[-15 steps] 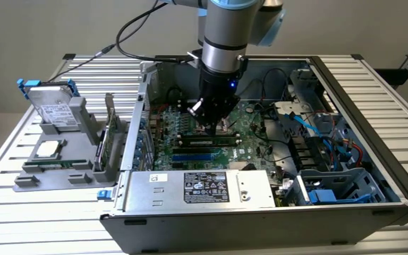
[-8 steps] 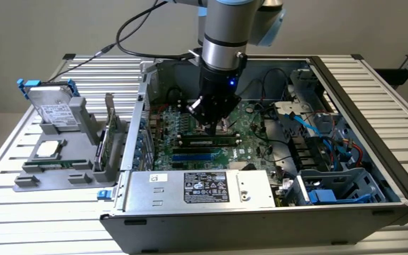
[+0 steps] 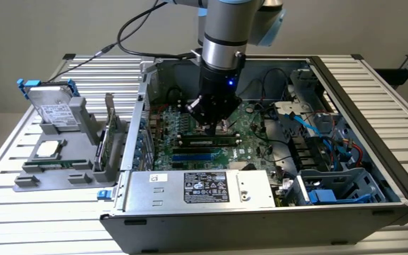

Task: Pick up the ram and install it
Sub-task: 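Press down the ram until it locks into place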

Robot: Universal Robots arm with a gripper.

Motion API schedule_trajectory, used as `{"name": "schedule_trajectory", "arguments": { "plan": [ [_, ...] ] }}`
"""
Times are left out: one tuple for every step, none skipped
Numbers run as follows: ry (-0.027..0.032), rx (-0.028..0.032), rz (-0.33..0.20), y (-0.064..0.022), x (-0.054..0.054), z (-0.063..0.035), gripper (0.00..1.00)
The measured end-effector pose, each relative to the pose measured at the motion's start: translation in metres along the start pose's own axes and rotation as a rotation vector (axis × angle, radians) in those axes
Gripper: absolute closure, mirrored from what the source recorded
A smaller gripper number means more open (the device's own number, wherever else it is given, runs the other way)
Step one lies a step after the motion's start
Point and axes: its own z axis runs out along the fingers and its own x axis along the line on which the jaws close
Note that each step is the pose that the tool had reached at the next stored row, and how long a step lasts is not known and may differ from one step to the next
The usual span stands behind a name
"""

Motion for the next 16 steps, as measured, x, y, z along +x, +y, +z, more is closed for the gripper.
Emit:
{"name": "schedule_trajectory", "arguments": {
  "plan": [
    [0.0011,0.001,0.01,0.0,0.0,0.0,0.9],
    [0.0016,0.0016,0.019,0.0,0.0001,-0.0001,0.9],
    [0.0015,0.0019,0.029,0.0,0.0001,0.0,0.9],
    [0.0004,0.002,0.038,0.0,0.0,0.0,0.9],
    [-0.0016,0.0018,0.048,0.0001,0.0,0.0002,0.9],
    [-0.0038,0.0019,0.057,0.0001,0.0,0.0002,0.9],
    [-0.0061,0.0023,0.067,0.0,0.0,0.0001,0.9],
    [-0.0084,0.0027,0.077,0.0,0.0,0.0,0.9],
    [-0.0108,0.0027,0.087,0.0,0.0,0.0001,0.9],
    [-0.0132,0.0029,0.097,0.0,0.0,0.0001,0.9],
    [-0.0155,0.003,0.107,0.0,0.0,0.0001,0.9],
    [-0.0179,0.0031,0.117,0.0,0.0,0.0001,0.9],
    [-0.0201,0.0031,0.127,0.0,0.0,0.0001,0.9],
    [-0.0222,0.003,0.137,0.0,0.0,0.0001,0.9],
    [-0.0244,0.003,0.149,0.0,0.0,0.0001,0.9],
    [-0.0262,0.0029,0.159,0.0,0.0,0.0001,0.9]
  ]
}}
